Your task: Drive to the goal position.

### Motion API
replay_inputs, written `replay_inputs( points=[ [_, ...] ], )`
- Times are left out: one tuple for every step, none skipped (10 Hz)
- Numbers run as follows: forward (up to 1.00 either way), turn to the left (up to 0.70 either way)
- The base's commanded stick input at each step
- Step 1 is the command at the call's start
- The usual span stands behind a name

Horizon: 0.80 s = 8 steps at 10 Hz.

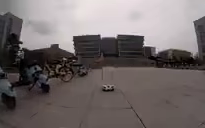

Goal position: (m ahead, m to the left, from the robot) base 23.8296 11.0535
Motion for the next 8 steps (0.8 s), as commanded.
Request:
replay_inputs(
  points=[
    [1.00,0.00],
    [1.00,0.00],
    [1.00,0.00],
    [1.00,0.00],
    [1.00,0.00],
    [1.00,0.00],
    [1.00,0.00],
    [1.00,0.00]
  ],
)
